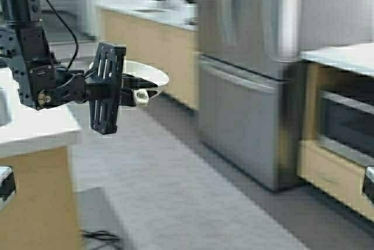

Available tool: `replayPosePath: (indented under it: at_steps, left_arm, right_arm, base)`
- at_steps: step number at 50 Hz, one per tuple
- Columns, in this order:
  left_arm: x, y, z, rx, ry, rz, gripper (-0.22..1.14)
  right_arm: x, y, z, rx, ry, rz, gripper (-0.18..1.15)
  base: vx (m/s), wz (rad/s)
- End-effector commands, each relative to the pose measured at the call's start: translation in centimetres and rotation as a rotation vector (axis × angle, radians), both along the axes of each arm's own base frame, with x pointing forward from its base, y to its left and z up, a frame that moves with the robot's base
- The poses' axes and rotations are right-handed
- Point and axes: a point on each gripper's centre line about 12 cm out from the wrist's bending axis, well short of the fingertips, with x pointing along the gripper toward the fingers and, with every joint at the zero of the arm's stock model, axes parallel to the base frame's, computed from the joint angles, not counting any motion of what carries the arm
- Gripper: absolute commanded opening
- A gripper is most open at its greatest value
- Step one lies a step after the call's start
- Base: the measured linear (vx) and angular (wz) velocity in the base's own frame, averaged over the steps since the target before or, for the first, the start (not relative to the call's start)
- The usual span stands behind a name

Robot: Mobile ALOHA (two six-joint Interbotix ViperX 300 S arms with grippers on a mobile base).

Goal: Wash the pan

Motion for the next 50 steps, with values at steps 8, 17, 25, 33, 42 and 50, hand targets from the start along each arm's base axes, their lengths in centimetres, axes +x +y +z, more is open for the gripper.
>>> replayPosePath:
  at_steps: [8,17,25,33,42,50]
  left_arm:
    - [0.4,0.0,1.6,-0.02,-0.072,0.005,0.02]
    - [0.4,0.1,1.5,-0.022,-0.068,0.007,0.02]
    - [0.2,0.1,1.5,-0.025,-0.063,0.008,0.02]
    - [0.7,-0.1,1.9,-0.037,-0.078,0.008,0.02]
    - [1.6,-0.8,1.8,-0.039,-0.089,-0.025,0.02]
    - [2.0,-1.2,1.8,-0.067,-0.055,-0.044,0.02]
  right_arm:
    - [0.1,0.0,0.8,0.005,-0.026,0.002,0.06]
    - [0.1,0.1,0.7,0.004,-0.021,0.002,0.06]
    - [0.3,0.1,0.6,0.003,-0.012,0.002,0.06]
    - [0.4,0.1,0.3,0.0,-0.001,0.002,0.06]
    - [0.3,0.0,0.1,-0.003,0.0,0.001,0.06]
    - [0.0,0.0,-0.9,0.003,0.028,-0.002,0.06]
  base:
    - [0.24,0.77]
    - [0.22,0.78]
    - [0.18,0.58]
    - [0.18,0.5]
    - [0.18,0.49]
    - [0.18,0.4]
